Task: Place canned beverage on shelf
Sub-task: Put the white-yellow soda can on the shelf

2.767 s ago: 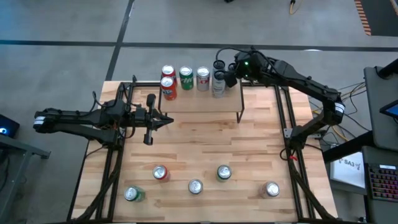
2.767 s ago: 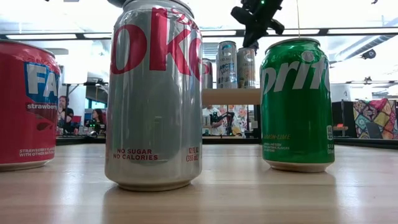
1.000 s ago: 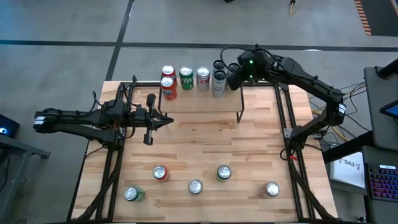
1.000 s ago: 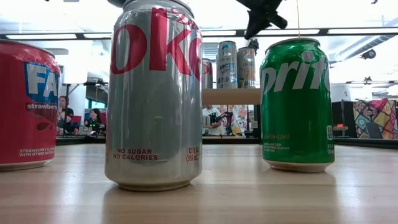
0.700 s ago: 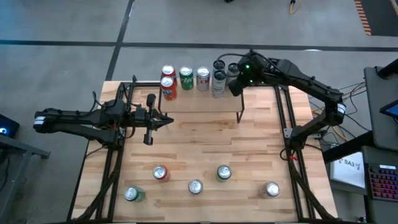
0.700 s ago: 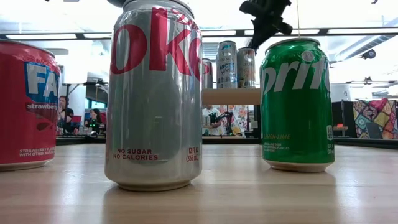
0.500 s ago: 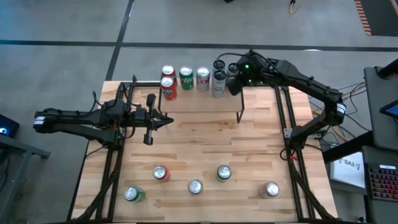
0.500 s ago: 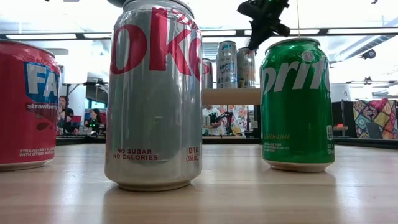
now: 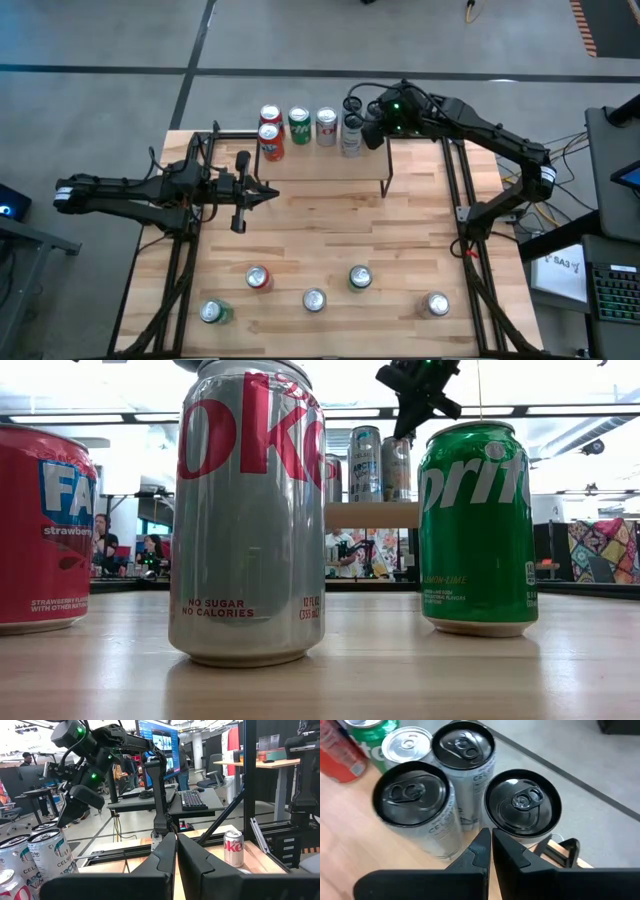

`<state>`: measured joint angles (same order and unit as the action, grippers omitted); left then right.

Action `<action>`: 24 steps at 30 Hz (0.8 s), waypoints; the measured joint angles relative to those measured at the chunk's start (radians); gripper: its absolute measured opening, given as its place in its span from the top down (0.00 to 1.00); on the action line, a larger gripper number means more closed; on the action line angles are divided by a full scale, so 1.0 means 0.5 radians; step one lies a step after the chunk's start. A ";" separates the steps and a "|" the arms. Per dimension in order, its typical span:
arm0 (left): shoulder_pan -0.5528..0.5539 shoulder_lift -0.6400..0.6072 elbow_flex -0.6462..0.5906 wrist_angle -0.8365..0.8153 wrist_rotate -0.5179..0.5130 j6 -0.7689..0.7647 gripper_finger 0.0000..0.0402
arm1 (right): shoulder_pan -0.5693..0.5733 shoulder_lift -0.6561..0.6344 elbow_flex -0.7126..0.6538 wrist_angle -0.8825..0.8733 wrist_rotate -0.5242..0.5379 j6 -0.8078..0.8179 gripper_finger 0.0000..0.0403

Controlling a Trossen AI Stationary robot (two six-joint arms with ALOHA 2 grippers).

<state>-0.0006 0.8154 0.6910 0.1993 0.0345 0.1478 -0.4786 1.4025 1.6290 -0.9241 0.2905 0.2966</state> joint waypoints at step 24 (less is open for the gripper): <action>0.000 0.000 0.001 0.001 0.000 0.000 1.00 | -0.001 0.027 0.019 0.049 0.049 -0.010 0.98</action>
<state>-0.0004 0.8154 0.6914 0.1997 0.0345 0.1478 -0.4789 1.4158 1.6385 -0.8997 0.3149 0.2916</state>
